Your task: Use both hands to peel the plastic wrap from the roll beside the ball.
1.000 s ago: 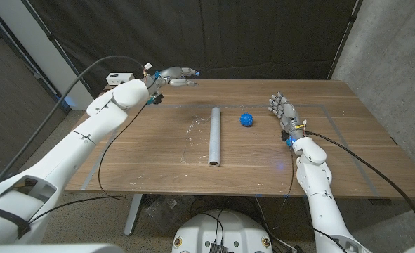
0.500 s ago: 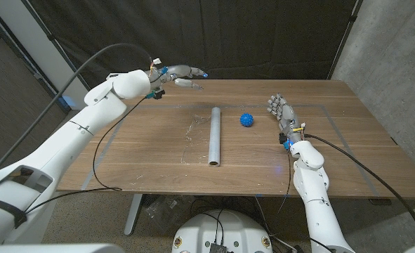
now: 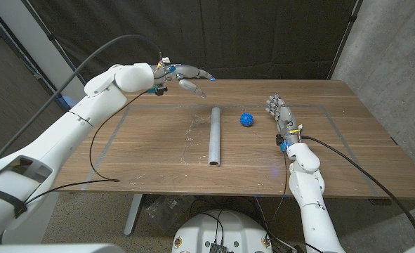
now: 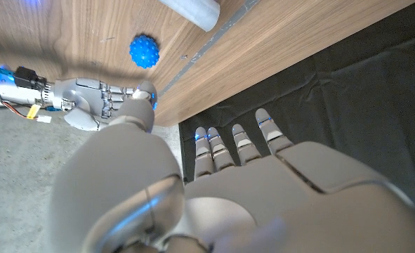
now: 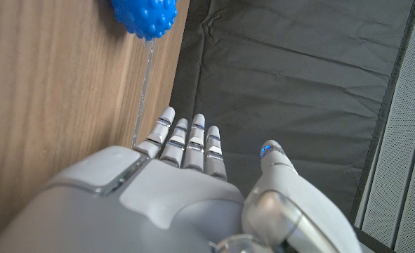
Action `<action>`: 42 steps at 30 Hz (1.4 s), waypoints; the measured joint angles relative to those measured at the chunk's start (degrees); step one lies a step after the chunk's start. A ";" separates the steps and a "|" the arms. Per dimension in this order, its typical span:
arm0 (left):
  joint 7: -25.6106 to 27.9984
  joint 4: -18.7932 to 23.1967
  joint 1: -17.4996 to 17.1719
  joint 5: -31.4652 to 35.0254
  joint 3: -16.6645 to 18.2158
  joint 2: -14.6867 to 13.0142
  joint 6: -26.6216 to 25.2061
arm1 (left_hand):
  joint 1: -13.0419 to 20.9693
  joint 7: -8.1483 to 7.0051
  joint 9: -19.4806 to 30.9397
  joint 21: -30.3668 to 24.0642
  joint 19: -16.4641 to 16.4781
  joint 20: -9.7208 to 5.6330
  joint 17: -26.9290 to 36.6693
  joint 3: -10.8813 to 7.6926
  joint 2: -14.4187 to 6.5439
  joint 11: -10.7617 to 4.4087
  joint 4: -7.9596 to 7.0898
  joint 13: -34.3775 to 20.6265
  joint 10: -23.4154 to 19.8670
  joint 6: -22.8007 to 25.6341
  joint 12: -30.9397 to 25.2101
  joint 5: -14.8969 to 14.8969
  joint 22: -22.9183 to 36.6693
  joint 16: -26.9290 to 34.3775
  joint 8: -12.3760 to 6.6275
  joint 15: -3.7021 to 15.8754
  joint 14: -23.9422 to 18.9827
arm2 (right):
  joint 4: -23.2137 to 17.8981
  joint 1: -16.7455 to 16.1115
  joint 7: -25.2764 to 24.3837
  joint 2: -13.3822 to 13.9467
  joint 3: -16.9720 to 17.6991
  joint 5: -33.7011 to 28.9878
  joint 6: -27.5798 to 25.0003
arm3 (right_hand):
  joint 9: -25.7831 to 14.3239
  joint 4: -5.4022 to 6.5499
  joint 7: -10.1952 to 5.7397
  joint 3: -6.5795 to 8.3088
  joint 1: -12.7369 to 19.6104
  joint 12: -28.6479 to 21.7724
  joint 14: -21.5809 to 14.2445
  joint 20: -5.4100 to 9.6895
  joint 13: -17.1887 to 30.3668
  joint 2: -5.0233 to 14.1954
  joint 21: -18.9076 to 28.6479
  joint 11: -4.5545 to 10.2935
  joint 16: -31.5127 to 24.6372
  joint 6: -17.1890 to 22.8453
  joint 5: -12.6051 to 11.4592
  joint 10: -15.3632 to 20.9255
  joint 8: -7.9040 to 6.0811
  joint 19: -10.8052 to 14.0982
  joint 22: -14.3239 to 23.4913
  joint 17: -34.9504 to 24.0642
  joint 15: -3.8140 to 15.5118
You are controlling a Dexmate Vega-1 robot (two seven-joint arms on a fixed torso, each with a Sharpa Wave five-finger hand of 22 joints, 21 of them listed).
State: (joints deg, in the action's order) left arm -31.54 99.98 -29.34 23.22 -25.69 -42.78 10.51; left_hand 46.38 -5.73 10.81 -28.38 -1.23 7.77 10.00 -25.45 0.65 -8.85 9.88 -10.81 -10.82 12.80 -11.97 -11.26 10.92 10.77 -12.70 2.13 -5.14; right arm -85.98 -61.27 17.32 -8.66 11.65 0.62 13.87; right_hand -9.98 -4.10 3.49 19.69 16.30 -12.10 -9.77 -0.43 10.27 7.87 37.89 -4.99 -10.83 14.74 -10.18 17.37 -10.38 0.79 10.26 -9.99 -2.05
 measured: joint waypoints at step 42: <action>-13.25 4.50 3.46 14.69 -4.83 1.78 13.81 | 7.55 -4.95 0.79 1.33 -0.86 -5.65 0.00 1.02 -0.35 -2.32 -1.04 -0.70 -1.76 1.26 0.00 -1.33 0.02 0.01 0.22 -0.04 2.11 | 2.99 0.30 -1.25 -2.21 -0.11 -0.81 3.62 | 0.00 0.00 0.23 0.00 0.00 0.00 -0.40 0.32 0.00 0.00 -0.45 -0.30 0.00 0.24 0.04 0.30 0.00 0.30 0.00 0.00 0.20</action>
State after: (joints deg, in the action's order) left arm -44.79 104.48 -25.89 37.91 -30.52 -41.00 24.32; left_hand 53.94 -10.69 11.61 -27.05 -2.09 2.13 9.99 -24.42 0.30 -11.17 8.84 -11.52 -12.58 14.06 -11.98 -12.58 10.93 10.77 -12.49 2.10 -3.03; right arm -82.99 -60.97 16.07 -10.87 11.54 -0.19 17.49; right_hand -9.98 -4.10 3.72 19.69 16.30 -12.10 -10.17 -0.11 10.27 7.87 37.44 -5.29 -10.83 14.98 -10.14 17.66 -10.37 1.09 10.26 -9.99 -1.86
